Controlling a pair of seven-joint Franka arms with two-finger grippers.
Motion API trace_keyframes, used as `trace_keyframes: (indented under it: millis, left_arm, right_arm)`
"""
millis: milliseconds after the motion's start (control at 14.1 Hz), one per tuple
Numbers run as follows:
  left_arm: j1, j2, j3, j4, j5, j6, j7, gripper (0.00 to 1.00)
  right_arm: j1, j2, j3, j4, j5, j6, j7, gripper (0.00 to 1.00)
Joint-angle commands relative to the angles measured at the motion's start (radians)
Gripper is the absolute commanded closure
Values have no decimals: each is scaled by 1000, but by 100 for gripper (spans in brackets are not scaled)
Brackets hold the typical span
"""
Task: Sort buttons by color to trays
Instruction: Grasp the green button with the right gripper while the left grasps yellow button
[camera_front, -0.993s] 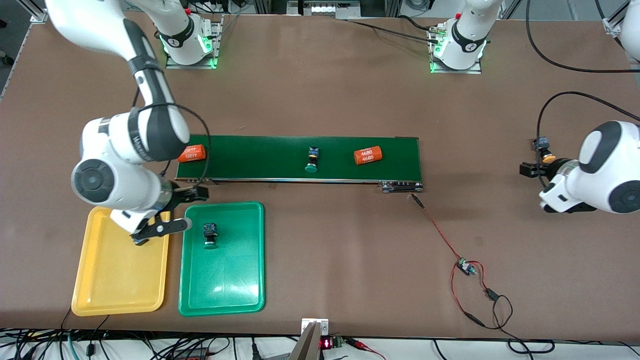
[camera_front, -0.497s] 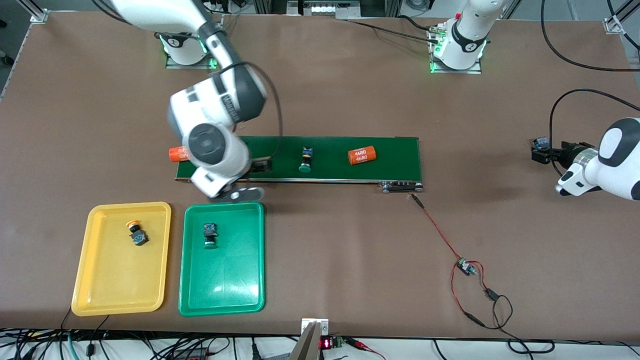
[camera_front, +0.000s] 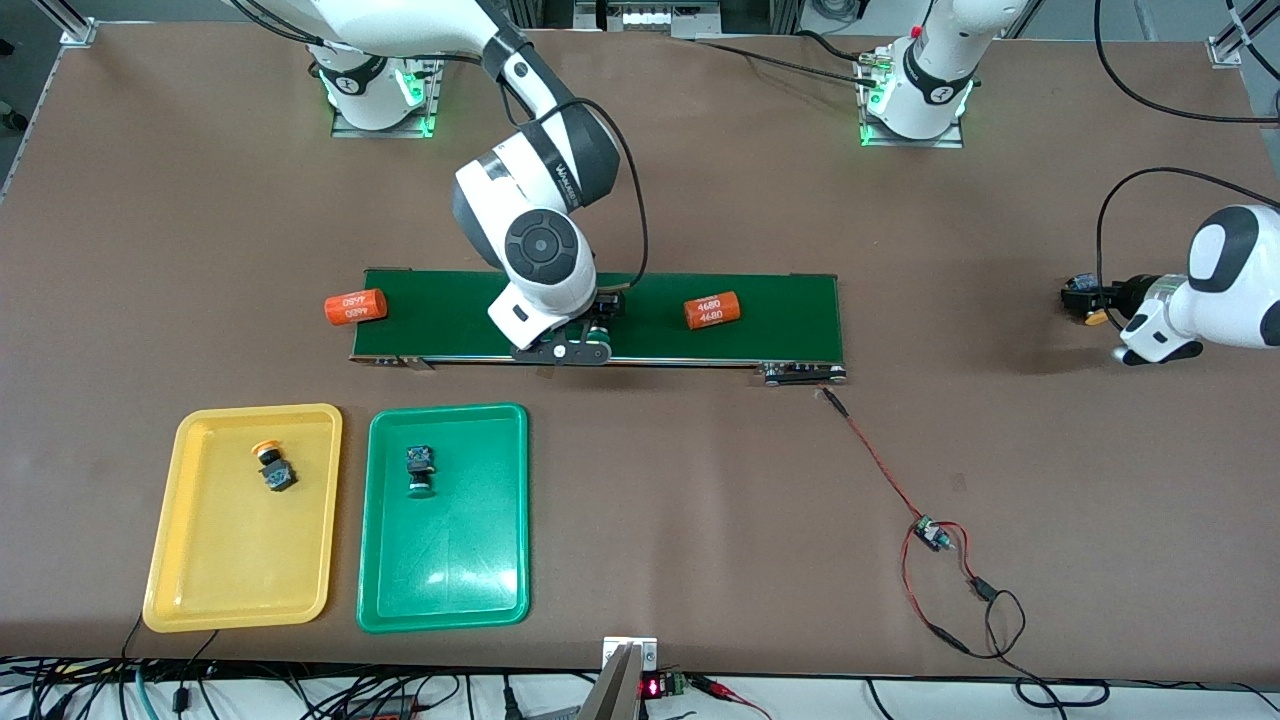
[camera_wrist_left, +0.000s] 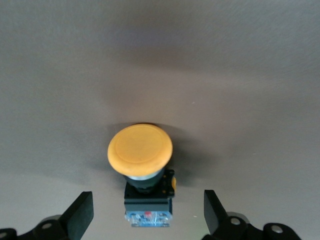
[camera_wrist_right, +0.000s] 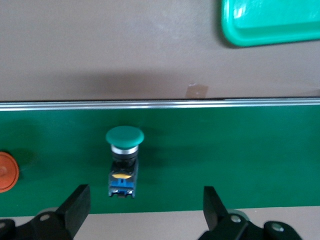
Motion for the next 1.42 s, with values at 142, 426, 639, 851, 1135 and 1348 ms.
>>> trace_keyframes:
  millis: [142, 426, 639, 851, 1135, 1348]
  left_arm:
    - [-1, -14, -18, -18, 21, 14, 44, 72]
    - [-4, -17, -29, 1, 20, 12, 108, 85]
    - [-82, -20, -34, 73, 14, 1, 105, 85]
    - [-171, -22, -37, 131, 3, 1, 104, 85]
    - [-258, -20, -103, 238, 0, -5, 99, 85]
    - [-375, -19, -106, 313, -14, -26, 92, 85]
  right_arm:
    - [28, 0, -9, -95, 20, 118, 23, 0]
    - [25, 35, -9, -107, 21, 178, 22, 3]
    - [21, 38, -9, -107, 29, 186, 20, 66]
    - [22, 37, -9, -103, 37, 184, 22, 100]
    - [18, 28, -14, -68, 49, 172, 7, 100]
    - [15, 8, -23, -15, 43, 123, 5, 100]
